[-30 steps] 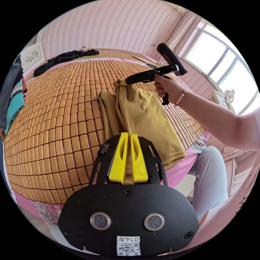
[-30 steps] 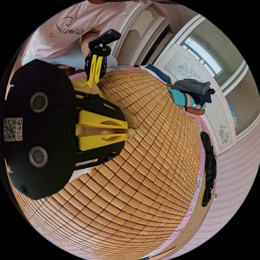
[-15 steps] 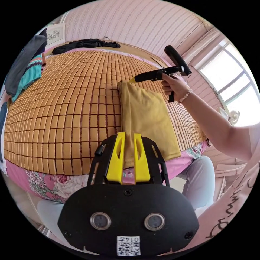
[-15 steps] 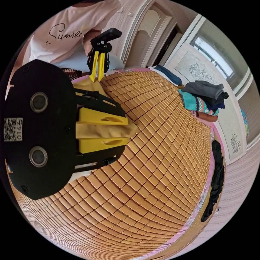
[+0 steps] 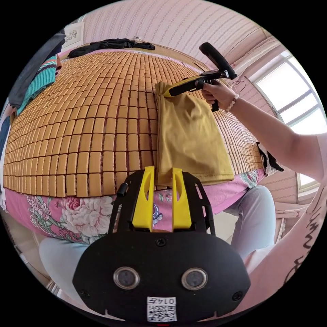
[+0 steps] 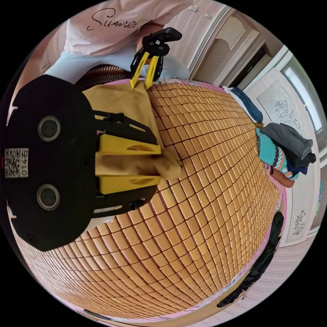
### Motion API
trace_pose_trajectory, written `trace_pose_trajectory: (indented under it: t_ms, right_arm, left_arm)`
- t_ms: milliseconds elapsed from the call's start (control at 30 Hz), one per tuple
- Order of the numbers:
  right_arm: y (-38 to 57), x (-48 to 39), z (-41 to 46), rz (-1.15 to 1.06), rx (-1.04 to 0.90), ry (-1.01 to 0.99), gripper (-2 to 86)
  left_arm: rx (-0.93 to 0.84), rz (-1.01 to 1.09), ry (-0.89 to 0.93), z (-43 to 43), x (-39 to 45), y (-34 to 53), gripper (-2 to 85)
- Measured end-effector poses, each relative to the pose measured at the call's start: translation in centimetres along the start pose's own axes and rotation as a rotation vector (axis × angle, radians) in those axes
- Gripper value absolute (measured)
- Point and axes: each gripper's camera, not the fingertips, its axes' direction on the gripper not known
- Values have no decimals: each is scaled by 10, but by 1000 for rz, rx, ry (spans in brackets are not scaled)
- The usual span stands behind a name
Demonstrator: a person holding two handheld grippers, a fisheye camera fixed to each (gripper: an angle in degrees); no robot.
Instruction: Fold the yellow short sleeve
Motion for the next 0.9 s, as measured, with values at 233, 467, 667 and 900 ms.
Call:
trace_pose_trajectory:
  t_ms: [233,467,667,900]
  right_arm:
    - [82,-38,-39,107,220,-16,44]
    - [239,-127,-122,354,589,87,38]
    - [395,-235,-195,509,879,169,37]
    - [578,-375,-268,714,1018,476,38]
  left_arm:
    - [60,26,36,-19,10,9,2]
    - [228,347,29,-116,83,10,-7]
    - [394,553,70,-196,156,11,-8]
    - [440,819,293,-212,286,-33,-8]
